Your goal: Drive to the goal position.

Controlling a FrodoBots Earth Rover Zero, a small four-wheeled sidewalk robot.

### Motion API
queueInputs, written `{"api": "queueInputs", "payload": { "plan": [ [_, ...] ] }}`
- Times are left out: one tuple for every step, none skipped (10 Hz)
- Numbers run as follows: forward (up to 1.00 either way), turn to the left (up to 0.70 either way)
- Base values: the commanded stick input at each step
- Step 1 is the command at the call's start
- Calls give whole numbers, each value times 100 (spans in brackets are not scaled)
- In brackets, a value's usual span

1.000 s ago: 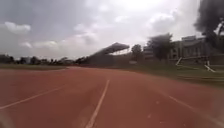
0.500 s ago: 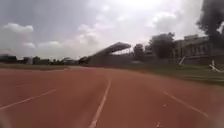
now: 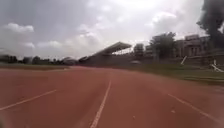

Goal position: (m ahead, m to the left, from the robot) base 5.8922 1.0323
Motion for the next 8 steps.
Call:
{"api": "queueInputs", "payload": {
  "plan": [
    [45,0],
    [45,0],
    [45,0],
    [45,0],
    [45,0],
    [45,0],
    [45,0],
    [45,0]
  ]
}}
